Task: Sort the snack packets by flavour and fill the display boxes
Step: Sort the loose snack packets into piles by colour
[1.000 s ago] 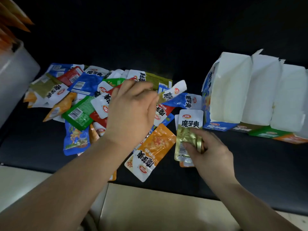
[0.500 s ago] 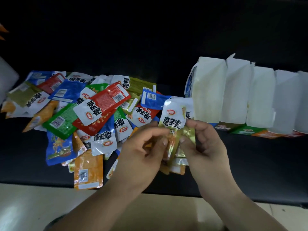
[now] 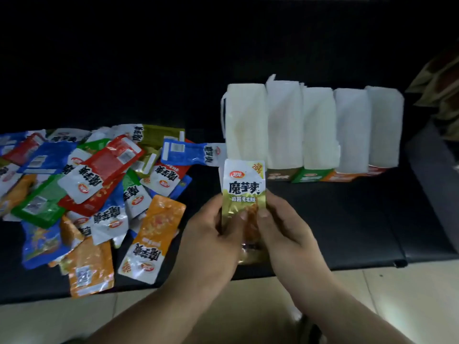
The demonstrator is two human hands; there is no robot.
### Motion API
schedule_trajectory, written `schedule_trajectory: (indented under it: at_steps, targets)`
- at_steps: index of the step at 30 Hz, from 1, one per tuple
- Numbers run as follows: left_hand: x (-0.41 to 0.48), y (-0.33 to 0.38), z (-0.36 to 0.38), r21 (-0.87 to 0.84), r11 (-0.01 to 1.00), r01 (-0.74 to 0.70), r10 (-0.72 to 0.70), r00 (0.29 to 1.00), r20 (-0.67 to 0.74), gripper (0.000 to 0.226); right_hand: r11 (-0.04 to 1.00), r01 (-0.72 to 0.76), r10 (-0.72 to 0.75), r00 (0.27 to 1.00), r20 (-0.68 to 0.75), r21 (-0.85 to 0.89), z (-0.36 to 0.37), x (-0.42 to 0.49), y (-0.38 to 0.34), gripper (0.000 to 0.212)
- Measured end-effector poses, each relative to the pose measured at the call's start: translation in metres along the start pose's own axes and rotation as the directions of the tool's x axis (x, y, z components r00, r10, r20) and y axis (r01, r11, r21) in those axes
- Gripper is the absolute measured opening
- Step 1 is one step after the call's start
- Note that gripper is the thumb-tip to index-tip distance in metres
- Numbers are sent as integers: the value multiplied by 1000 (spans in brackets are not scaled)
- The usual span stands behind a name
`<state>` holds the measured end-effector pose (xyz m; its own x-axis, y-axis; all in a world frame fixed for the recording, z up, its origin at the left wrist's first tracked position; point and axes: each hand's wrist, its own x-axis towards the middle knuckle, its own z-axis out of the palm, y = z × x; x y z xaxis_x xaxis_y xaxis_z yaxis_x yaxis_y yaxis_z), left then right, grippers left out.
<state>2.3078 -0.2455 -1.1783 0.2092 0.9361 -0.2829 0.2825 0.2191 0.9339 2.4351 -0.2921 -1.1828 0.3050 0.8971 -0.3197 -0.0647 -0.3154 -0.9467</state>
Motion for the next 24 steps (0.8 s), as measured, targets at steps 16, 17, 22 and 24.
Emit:
schedule_trajectory:
  at_steps: [16,17,22,24]
  targets:
    - [20,1,170,410,910,-62,-134,892,432,58,925,-179,23,907,-420,-336,-189,8,52,50]
    - [18,-6,174,433,897,-87,-112,904,413,58,901,-173,-9,908,-418,-397,-196,10,60,53]
    - [10,-23,164,465,872,-155,-3,947,321,53,569,-268,-98,916,-388,-777,-213,12,87,65]
    - [11,-27,156,496,851,-172,14,952,306,53,540,-274,-132,906,-402,-796,-215,12,92,67]
